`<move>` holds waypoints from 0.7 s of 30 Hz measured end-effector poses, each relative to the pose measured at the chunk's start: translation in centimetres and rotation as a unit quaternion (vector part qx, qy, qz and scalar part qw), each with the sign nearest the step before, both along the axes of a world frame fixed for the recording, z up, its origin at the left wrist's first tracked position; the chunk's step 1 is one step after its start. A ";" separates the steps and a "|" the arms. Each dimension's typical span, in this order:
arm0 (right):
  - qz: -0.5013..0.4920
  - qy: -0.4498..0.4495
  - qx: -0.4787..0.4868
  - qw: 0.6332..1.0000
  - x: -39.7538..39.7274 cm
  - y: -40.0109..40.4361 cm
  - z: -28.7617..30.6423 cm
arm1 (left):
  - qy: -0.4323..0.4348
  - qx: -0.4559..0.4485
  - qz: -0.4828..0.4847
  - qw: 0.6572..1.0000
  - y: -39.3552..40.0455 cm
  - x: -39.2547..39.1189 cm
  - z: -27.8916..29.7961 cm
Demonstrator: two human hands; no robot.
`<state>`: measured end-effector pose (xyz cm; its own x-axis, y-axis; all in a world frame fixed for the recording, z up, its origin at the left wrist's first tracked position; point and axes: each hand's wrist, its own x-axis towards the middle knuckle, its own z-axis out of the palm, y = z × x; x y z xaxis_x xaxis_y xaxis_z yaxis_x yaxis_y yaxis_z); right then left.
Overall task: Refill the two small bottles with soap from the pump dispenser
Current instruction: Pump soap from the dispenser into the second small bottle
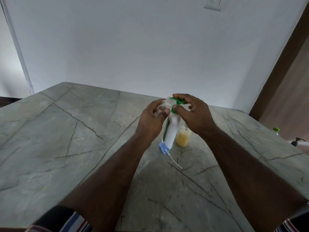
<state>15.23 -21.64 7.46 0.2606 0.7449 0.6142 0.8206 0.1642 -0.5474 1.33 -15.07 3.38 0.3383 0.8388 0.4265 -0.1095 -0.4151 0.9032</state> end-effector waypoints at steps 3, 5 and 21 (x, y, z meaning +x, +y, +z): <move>-0.001 -0.007 -0.002 1.000 -0.1 0.0 0.3 | -0.013 -0.002 0.003 1.000 0.1 -0.1 0.1; 0.000 -0.002 -0.003 1.000 -0.1 0.0 0.3 | -0.025 -0.002 0.000 1.000 0.2 -0.3 0.2; -0.004 0.000 -0.003 1.000 -0.4 -0.4 0.2 | -0.033 0.008 0.035 0.999 0.9 -0.3 -0.3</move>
<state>14.81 -22.00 7.70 0.2667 0.7465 0.6096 0.8217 0.1544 -0.5486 1.03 -14.18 3.12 0.2493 0.8527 0.4591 -0.1392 -0.4376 0.8884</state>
